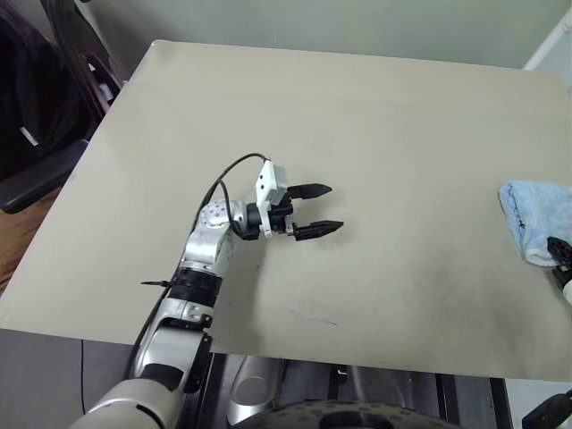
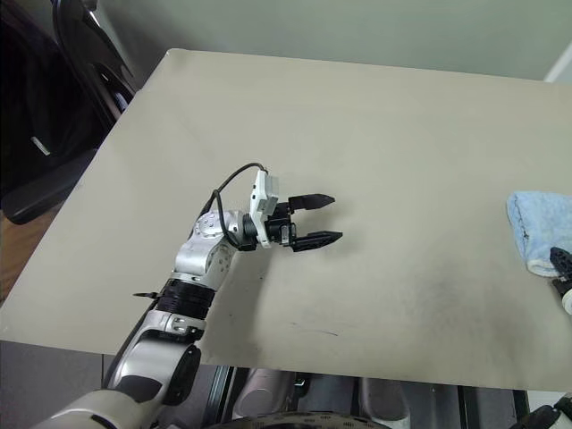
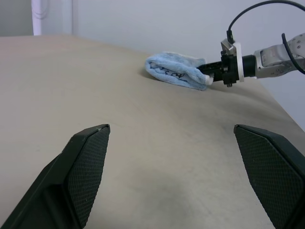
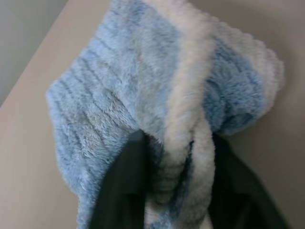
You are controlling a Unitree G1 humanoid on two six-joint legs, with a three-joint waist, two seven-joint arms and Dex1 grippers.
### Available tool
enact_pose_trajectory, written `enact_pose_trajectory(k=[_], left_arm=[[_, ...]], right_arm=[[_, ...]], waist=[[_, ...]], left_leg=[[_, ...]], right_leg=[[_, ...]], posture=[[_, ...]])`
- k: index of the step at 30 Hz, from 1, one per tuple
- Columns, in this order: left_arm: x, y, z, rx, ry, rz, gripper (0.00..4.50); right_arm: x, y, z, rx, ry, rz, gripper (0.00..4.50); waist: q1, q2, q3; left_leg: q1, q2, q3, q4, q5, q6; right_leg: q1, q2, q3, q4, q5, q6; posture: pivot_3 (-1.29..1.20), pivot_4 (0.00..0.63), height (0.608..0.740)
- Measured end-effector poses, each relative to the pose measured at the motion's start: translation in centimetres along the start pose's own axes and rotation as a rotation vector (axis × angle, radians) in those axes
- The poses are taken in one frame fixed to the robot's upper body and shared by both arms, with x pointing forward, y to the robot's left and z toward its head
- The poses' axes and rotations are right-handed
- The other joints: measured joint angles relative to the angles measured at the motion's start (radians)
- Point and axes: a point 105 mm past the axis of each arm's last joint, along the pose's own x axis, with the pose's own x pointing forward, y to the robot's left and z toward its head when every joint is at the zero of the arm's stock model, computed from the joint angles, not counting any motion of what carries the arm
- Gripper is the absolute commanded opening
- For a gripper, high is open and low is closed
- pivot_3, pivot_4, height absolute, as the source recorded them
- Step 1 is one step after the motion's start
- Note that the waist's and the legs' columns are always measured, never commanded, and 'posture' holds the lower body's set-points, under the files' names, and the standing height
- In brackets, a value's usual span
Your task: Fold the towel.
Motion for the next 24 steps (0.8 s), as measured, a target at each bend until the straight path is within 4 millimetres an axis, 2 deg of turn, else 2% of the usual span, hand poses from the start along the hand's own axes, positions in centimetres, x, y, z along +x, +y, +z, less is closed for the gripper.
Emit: enact_pose_trajectory(k=[6, 12, 20, 22, 24], left_arm=[[0.2, 0.1, -0.1, -0.004, -0.003, -0.001, 4.5], [0.1, 0.3, -0.2, -0.005, 0.003, 0.001, 4.5], [-1.1, 1.1, -0.5, 0.01, 0.027, 0.035, 4.5], [-1.6, 1.4, -0.5, 0.013, 0.044, 0.04, 4.5], [-1.9, 1.7, -0.4, 0.014, 0.055, 0.043, 4.5]], right_arm=[[-0.2, 2.0, 0.2, -0.041, -0.004, 0.097, 4.38], [-1.8, 2.8, -0.4, -0.17, 0.083, 0.139, 4.45], [-5.8, 3.0, -0.2, -0.426, 0.229, 0.138, 4.45], [-6.7, 4.2, -0.7, -0.506, 0.261, 0.186, 4.45], [-7.3, 6.8, -1.0, -0.608, 0.254, 0.282, 4.45]], waist=[[0.0, 0.001, 0.0], [0.0, 0.001, 0.0], [0.002, 0.001, 0.0], [0.001, 0.001, 0.0], [-0.007, 0.001, 0.0]], left_leg=[[0.0, 0.0, 0.0, 0.0, 0.0, 0.0], [-0.001, -0.002, 0.0, 0.0, 0.0, 0.0], [-0.001, -0.003, -0.001, 0.0, 0.0, -0.001], [-0.002, -0.003, 0.0, 0.0, 0.0, 0.0], [-0.001, -0.003, 0.001, 0.0, 0.0, 0.0]], right_leg=[[0.0, 0.0, 0.0, 0.0, 0.0, 0.0], [0.0, 0.0, 0.001, 0.0, -0.002, 0.002], [0.0, -0.001, 0.002, 0.0, -0.009, 0.007], [0.0, -0.001, 0.002, 0.0, -0.01, 0.008], [0.0, 0.0, 0.002, 0.0, -0.012, 0.006]], posture=[[0.0, 0.15, 0.733], [0.0, 0.15, 0.733], [0.0, 0.15, 0.733], [0.0, 0.15, 0.733], [0.0, 0.15, 0.733]])
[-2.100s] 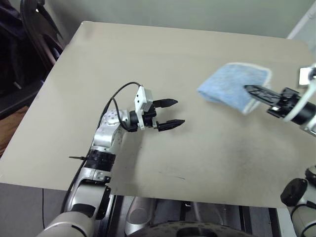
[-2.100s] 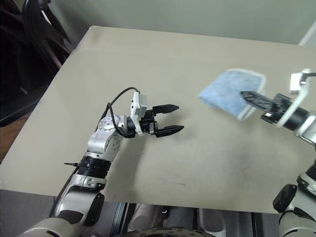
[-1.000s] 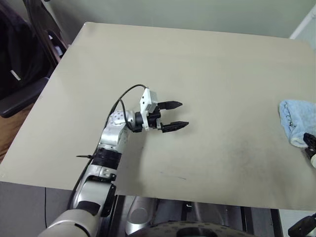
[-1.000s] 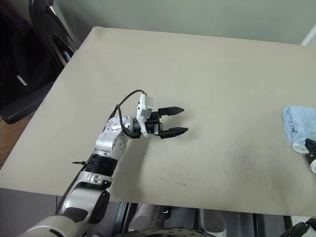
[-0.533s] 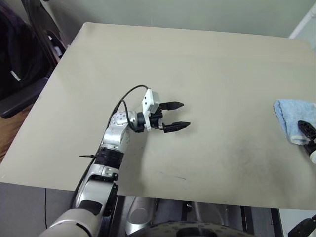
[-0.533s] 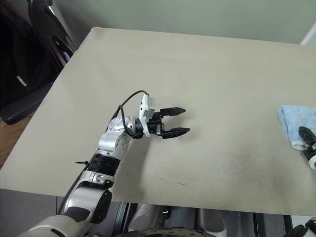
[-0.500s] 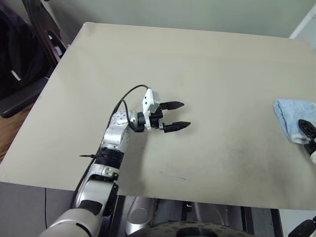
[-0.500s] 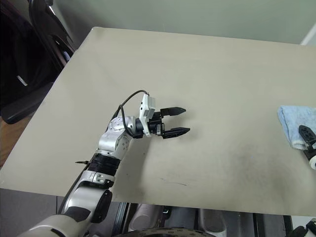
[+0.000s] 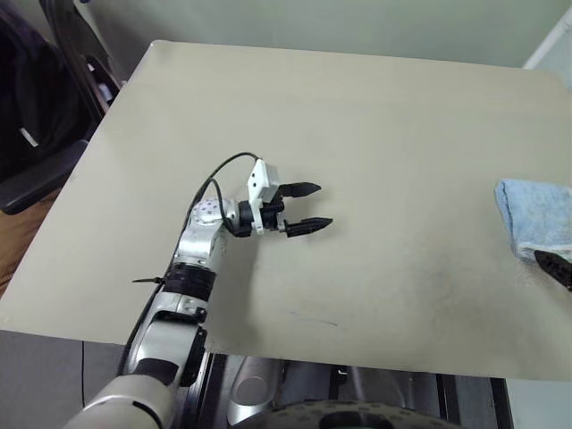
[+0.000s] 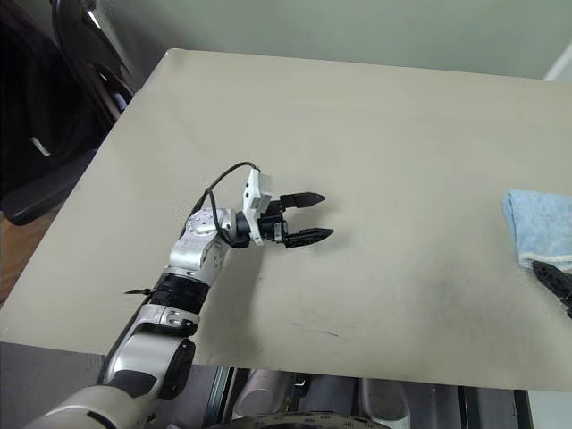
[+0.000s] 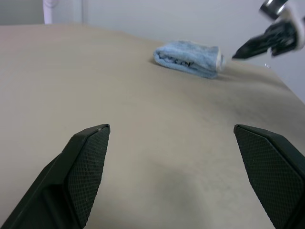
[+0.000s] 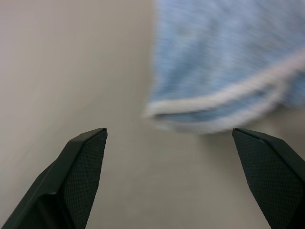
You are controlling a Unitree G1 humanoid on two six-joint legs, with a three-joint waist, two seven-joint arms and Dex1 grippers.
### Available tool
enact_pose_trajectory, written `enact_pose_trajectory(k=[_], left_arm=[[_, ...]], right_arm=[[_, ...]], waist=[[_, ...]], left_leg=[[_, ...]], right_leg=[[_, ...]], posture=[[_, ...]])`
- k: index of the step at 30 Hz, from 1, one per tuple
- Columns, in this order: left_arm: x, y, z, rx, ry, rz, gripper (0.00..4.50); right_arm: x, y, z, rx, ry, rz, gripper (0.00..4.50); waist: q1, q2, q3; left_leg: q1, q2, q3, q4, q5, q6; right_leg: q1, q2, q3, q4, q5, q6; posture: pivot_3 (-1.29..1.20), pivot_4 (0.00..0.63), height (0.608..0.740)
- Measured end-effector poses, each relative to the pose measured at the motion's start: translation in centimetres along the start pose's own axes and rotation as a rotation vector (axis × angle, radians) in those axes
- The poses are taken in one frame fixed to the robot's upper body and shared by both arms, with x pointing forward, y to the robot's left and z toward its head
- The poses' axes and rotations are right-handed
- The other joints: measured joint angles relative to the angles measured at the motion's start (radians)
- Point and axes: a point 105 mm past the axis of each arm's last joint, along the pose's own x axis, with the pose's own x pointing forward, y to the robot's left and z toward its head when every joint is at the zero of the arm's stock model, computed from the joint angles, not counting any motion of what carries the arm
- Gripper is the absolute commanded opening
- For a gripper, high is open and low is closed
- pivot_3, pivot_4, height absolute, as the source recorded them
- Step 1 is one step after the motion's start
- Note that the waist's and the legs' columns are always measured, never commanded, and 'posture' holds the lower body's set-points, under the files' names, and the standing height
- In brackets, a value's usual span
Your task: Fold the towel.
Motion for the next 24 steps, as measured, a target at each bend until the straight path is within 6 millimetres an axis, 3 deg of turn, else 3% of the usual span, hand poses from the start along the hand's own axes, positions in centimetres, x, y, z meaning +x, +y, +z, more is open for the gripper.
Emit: enact_pose_trajectory(k=[4, 7, 12, 15, 24], left_arm=[[-0.3, 0.5, 0.9, 0.01, -0.009, 0.008, 4.5], [-1.3, 0.3, 1.7, 0.023, -0.026, 0.004, 4.5], [-4.0, -0.9, 2.3, 0.068, -0.036, -0.014, 4.5], [-5.3, -1.5, 2.7, 0.086, -0.028, -0.013, 4.5], [-6.3, -2.9, 2.4, 0.089, -0.016, 0.023, 4.5]], right_arm=[[1.8, 7.8, 3.5, -0.269, -0.169, 0.269, 4.45], [3.0, 12.8, 4.4, -0.371, -0.254, 0.453, 4.45], [4.6, 17.4, 3.9, -0.458, -0.274, 0.641, 4.45], [5.4, 18.4, 2.2, -0.486, -0.217, 0.709, 4.45], [5.8, 17.8, -0.8, -0.517, -0.084, 0.792, 4.45]], waist=[[-0.018, 0.0, 0.0], [-0.021, 0.0, 0.0], [-0.017, -0.001, 0.0], [-0.004, -0.001, 0.0], [-0.002, -0.001, 0.0]], left_leg=[[0.001, 0.0, 0.0, 0.001, 0.001, 0.002], [0.0, 0.0, 0.0, 0.002, 0.002, 0.002], [0.0, 0.0, -0.001, 0.002, 0.006, -0.006], [-0.001, -0.001, -0.002, 0.003, 0.006, -0.007], [-0.001, 0.0, -0.001, 0.004, 0.003, -0.009]], right_leg=[[0.001, 0.001, 0.0, 0.0, 0.001, 0.0], [0.0, 0.001, 0.0, 0.0, 0.002, 0.003], [0.0, 0.001, 0.001, 0.0, 0.007, 0.003], [0.001, 0.0, 0.001, 0.0, 0.007, 0.0], [0.0, -0.001, 0.0, 0.0, 0.003, -0.008]], posture=[[0.0, 0.15, 0.733], [0.0, 0.15, 0.733], [0.0, 0.15, 0.733], [0.0, 0.15, 0.733], [0.0, 0.15, 0.733]])
